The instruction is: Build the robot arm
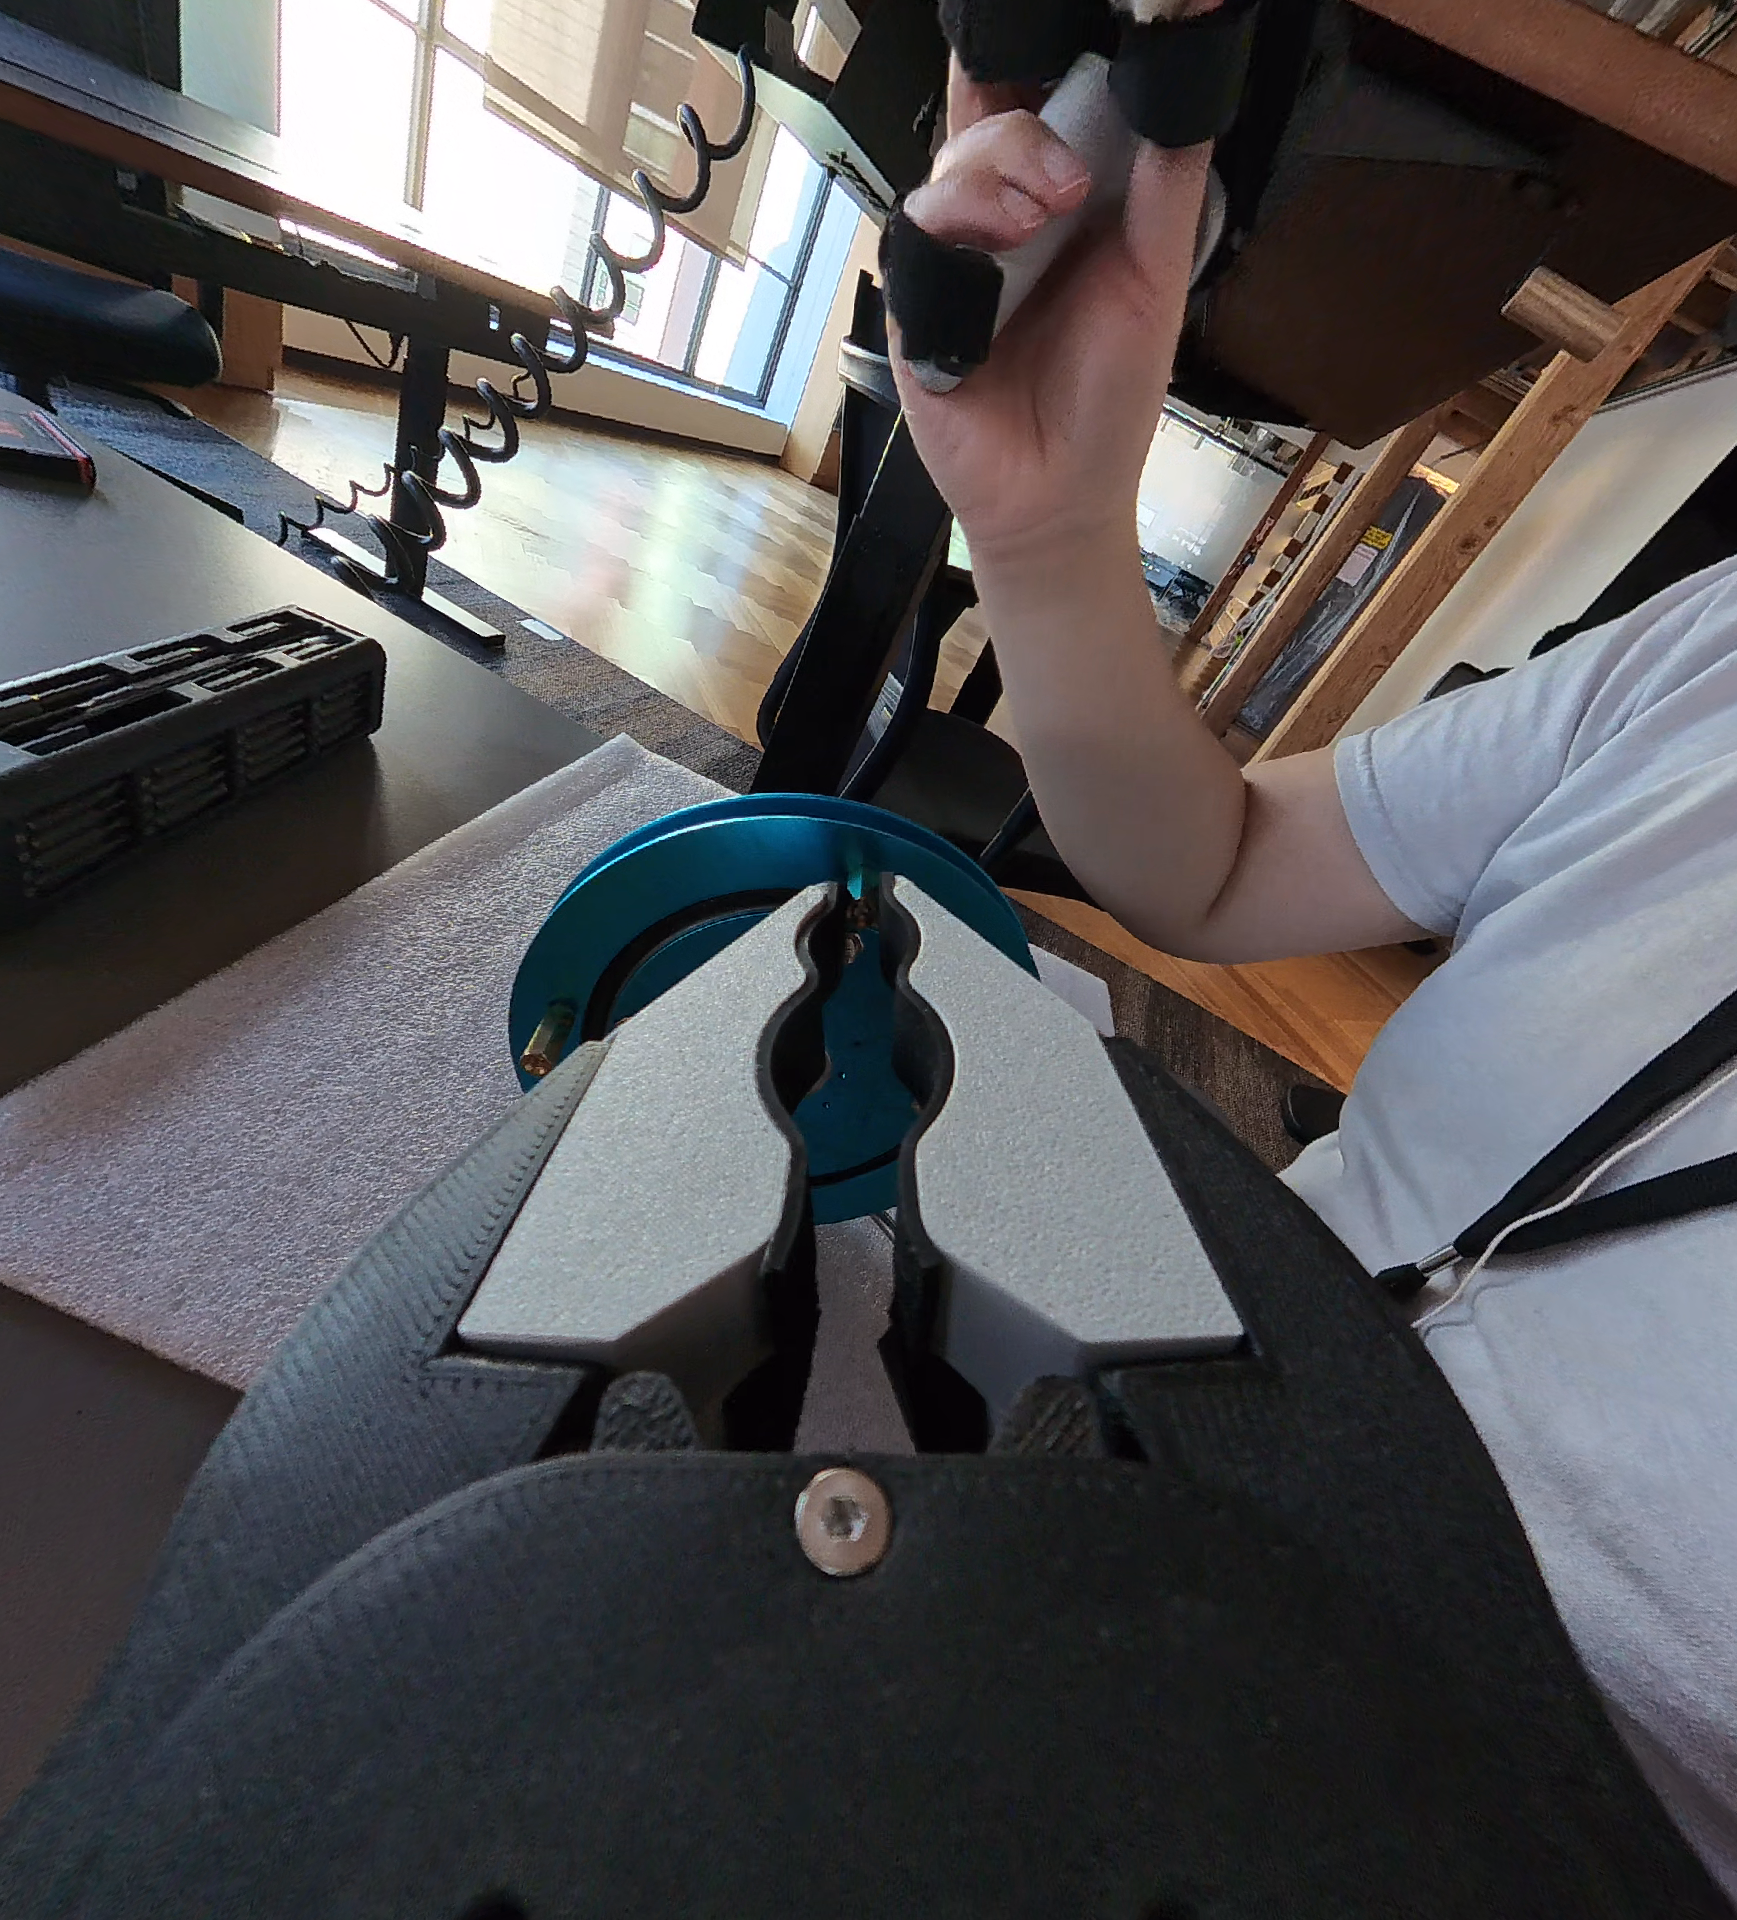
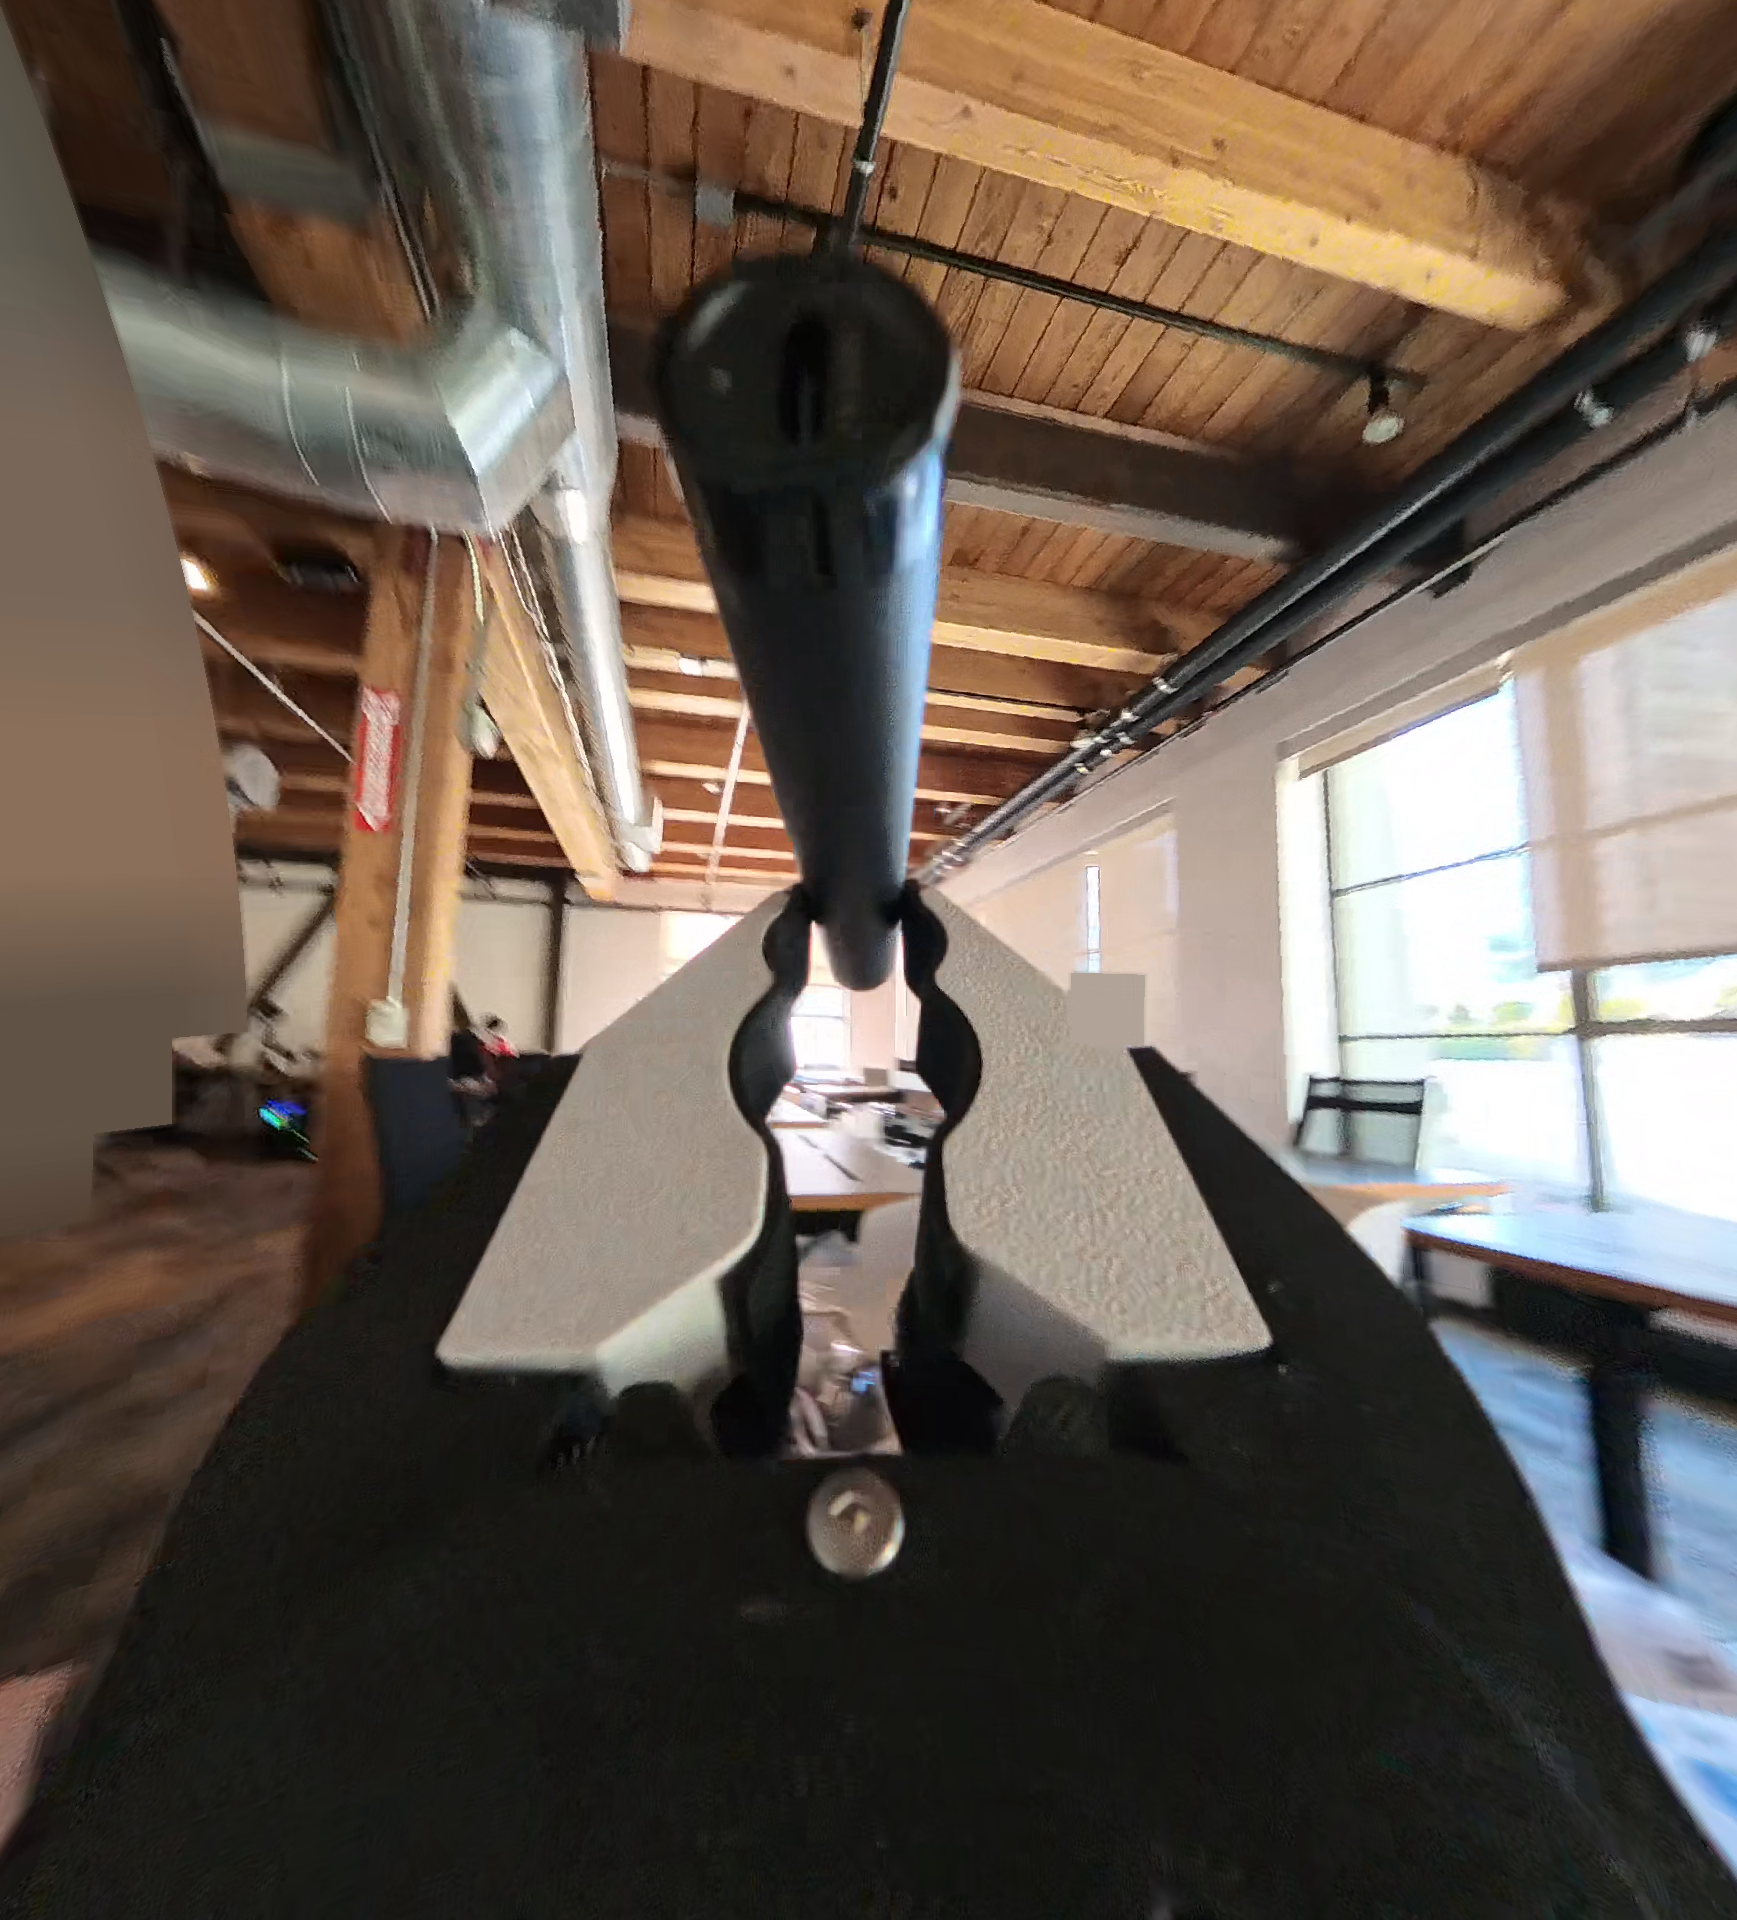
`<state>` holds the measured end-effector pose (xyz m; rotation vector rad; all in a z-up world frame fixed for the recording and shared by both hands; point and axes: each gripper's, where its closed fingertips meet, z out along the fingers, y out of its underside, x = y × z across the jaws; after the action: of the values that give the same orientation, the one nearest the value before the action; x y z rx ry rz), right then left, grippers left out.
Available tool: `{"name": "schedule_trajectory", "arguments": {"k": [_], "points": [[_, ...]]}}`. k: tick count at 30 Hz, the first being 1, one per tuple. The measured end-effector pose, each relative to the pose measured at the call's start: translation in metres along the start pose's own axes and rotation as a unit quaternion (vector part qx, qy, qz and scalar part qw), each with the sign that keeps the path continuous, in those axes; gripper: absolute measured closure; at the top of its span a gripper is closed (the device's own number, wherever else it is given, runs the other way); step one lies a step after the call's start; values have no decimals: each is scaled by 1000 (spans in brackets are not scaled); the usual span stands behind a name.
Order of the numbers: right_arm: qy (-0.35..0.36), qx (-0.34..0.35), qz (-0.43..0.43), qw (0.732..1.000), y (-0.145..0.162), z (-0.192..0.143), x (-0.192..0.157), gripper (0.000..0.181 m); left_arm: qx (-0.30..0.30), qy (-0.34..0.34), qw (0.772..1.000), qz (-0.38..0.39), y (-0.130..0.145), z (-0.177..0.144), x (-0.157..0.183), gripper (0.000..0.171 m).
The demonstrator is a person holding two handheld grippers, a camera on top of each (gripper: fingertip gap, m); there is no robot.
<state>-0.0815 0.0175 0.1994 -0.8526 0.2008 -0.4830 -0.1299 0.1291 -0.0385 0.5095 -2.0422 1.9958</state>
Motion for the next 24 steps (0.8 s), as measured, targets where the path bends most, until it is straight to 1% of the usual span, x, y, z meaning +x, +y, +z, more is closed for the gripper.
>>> {"name": "schedule_trajectory", "arguments": {"k": [3,6,8,11,16,20,24], "points": [[2,0,85,996,5,-1,12,166,0,0,1000,1,0,0,0,167],[4,-40,126,991,23,-2,19,166,0,-1,1000,2,0,0,0,167],[1,-70,129,989,34,-4,19,166,0,-2,1000,3,0,-1,1,167],[-5,-104,108,989,45,-9,15,166,-1,-2,1000,4,0,-1,1,167],[-19,-188,78,979,70,-26,9,166,-1,-2,1000,3,0,-1,0,167],[-27,-283,73,956,97,-51,5,166,-1,-2,1000,4,0,0,1,167],[-32,-341,104,934,114,-77,-1,166,-2,-2,1000,5,1,0,1,167]]}}
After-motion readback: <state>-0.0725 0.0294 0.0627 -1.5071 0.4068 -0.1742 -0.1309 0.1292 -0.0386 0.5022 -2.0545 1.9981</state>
